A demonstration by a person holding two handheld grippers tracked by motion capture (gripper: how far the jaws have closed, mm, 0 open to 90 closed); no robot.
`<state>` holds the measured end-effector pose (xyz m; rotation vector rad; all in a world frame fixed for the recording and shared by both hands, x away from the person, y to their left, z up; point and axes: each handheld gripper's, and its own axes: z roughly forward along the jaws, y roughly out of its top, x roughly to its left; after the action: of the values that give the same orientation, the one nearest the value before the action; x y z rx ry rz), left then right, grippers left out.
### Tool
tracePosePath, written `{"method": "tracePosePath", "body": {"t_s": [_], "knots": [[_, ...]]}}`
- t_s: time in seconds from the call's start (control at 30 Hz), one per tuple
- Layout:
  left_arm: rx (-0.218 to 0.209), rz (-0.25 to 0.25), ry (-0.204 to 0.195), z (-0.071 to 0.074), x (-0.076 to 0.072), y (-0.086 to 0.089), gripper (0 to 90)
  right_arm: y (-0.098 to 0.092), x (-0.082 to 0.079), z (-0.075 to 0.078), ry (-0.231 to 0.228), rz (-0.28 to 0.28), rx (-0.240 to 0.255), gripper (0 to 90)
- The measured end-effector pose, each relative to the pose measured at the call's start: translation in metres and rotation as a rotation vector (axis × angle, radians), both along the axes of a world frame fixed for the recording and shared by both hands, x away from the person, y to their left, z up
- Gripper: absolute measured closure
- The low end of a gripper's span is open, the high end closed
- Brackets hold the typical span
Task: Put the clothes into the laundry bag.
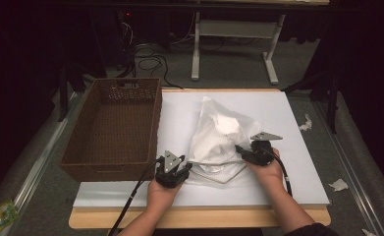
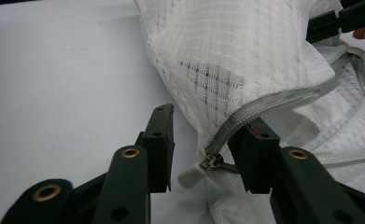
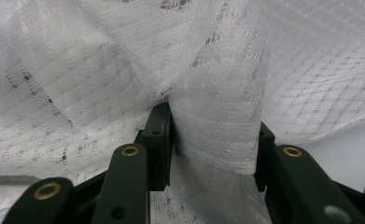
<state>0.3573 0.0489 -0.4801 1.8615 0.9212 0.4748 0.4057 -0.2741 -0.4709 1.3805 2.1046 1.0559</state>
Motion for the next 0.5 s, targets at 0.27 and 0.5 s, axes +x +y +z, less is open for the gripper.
{"method": "tracePosePath", "body": {"t_s": [0.27,0.5], "knots": [[-0.013,0.009,-0.053,0.001,-0.004,-0.001,53.1,-0.007,-0.016,0.016,-0.052,0.001,0.043,42.5],[-0.008,0.023,-0.127,0.017,-0.010,0.003,34.1,-0.009,-0.027,0.032,-0.119,0.011,0.070,31.3]]}}
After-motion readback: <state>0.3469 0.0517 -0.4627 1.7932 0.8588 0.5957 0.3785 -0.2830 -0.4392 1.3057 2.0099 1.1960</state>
